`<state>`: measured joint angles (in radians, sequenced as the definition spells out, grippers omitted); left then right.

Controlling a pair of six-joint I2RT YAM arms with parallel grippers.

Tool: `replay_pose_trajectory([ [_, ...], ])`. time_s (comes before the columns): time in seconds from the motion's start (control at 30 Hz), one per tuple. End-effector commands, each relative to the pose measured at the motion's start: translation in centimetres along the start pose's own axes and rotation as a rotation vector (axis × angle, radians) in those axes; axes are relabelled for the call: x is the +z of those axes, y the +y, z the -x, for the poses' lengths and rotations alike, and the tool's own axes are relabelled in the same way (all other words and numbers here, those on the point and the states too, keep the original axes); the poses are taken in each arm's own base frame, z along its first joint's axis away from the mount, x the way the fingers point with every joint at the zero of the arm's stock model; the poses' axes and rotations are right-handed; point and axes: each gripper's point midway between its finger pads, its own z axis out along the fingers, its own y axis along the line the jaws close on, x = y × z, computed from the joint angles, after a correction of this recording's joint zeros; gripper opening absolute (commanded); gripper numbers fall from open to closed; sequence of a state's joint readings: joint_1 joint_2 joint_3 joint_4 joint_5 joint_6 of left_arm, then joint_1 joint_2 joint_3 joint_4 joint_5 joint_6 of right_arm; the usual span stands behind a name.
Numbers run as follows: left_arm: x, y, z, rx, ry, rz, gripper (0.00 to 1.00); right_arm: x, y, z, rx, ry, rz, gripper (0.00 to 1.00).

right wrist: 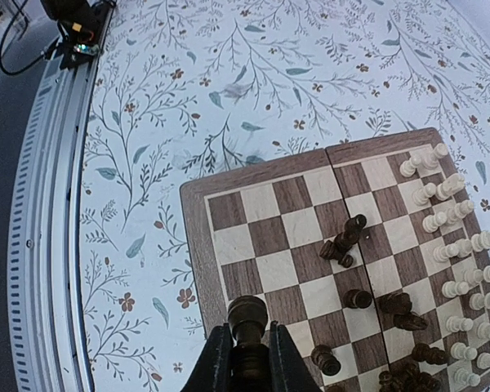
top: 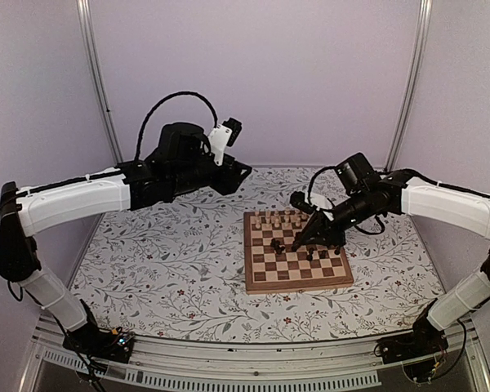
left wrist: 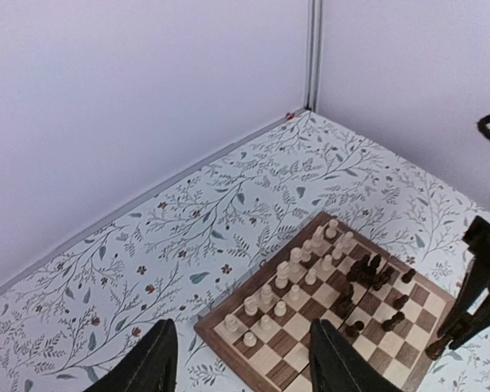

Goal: Set up the chess pieces on the board
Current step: Place the chess piece on the chessboard.

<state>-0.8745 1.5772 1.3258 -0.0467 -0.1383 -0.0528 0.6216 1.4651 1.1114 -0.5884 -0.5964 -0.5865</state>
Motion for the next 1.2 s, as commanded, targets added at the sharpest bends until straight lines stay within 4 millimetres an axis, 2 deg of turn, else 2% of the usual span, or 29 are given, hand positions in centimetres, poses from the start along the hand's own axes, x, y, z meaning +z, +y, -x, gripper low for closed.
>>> replay_pose_trajectory([
  [0.0,-0.2,3.1,-3.7,-0.004,0.125,0.038,0.57,1.9,1.0,-3.2,-0.076,0.184,-0.014,0.00],
  [0.13,-0.8,5.2,-4.6,-0.027,0.118,0.070,0.57,3.3,1.8,-4.5,-0.104,0.267,-0.008,0.00],
  [0.23,-1.1,5.8,-5.6,-0.012,0.128,0.094,0.57,4.3,2.2,-5.3,-0.116,0.316,0.003,0.00],
  [0.37,-1.2,6.0,-5.8,0.007,0.143,0.108,0.58,5.4,2.4,-6.1,-0.129,0.363,0.007,0.00],
  [0.63,-1.6,6.0,-5.1,0.006,0.127,0.111,0.58,6.7,1.5,-6.6,-0.112,0.411,-0.008,0.02],
  [1.17,-1.8,5.7,-4.9,0.005,0.123,0.096,0.58,7.7,1.3,-7.2,-0.085,0.437,0.005,0.05],
])
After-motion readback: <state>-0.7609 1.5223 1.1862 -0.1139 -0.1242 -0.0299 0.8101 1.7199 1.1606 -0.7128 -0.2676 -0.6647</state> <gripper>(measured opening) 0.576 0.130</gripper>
